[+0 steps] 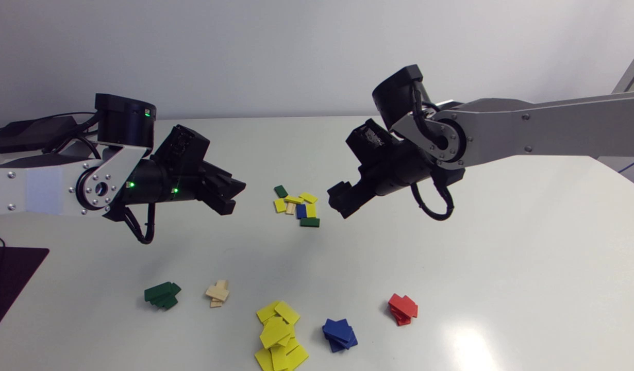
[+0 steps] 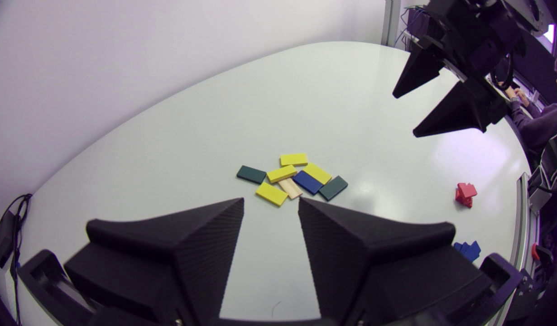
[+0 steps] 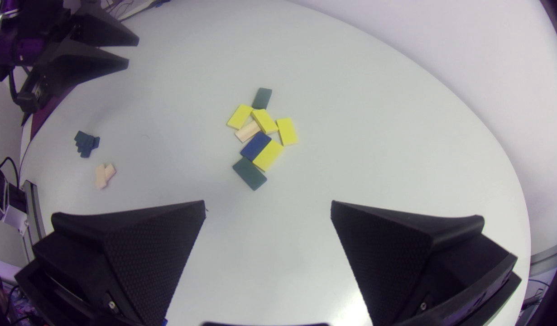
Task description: Take domino bricks one by one from the mixed stack on the table and place each onto the existing stack of the same color.
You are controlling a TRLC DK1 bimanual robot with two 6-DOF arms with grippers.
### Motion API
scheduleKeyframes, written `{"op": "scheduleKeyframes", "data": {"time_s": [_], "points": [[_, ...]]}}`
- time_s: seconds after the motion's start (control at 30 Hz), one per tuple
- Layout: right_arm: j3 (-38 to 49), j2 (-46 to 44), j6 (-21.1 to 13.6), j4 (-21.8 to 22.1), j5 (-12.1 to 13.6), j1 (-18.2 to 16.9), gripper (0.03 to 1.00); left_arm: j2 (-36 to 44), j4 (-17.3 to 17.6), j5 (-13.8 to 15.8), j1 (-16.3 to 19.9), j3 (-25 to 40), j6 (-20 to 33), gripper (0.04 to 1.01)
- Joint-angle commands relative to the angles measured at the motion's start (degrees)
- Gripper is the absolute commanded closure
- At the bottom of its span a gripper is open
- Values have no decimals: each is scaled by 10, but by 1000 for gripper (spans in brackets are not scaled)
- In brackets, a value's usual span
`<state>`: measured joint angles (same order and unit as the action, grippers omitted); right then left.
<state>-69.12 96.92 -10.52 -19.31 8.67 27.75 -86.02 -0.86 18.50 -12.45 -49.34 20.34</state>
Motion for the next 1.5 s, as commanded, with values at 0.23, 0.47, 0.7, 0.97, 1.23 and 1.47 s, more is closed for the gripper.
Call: {"op": "scheduleKeyframes", "data": {"time_s": [0.23,0.47,0.7,0.97,1.23,1.47], "points": [[49,-39,-6,-4,3,6,66,-173,17,87,-17,-131,148,54],[43,-33,-4,-4,6,7,66,-191,17,95,-19,-145,164,54],[48,-38,-1,-6,6,12,66,-215,17,102,-27,-156,188,56],[64,-62,-2,-13,14,3,66,-240,23,110,-50,-180,211,56],[106,-111,-6,-14,37,-27,66,-301,83,118,-72,-247,275,54],[131,-136,-11,-15,54,-53,66,-363,124,126,-82,-299,318,52]]}}
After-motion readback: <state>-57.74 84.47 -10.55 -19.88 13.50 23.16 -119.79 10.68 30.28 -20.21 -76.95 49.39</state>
